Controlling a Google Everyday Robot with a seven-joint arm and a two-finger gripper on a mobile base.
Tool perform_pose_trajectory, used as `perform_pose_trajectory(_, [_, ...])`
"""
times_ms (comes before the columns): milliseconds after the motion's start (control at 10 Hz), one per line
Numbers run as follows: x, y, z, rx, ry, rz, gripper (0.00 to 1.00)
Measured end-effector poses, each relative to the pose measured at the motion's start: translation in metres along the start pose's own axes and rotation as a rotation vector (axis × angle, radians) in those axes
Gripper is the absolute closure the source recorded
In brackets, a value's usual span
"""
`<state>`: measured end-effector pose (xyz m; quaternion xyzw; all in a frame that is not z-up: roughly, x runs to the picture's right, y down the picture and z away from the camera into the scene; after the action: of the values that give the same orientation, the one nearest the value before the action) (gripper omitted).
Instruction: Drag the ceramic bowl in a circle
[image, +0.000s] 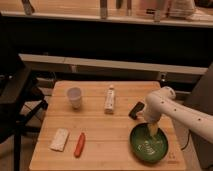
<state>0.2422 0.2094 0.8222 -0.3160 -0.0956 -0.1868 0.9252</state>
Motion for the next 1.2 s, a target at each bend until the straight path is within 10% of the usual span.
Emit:
perform_pose_trajectory(500, [-0.003, -0.005, -0.002, -0.009, -0.007, -0.007, 0.22])
perform_pose_trajectory(800, [-0.008, -0.013, -0.003, -0.015, -0.007, -0.019, 0.43])
perform_pose_trajectory(1200, [-0.008, -0.019, -0.003, -0.018, -0.009, -0.025, 0.27])
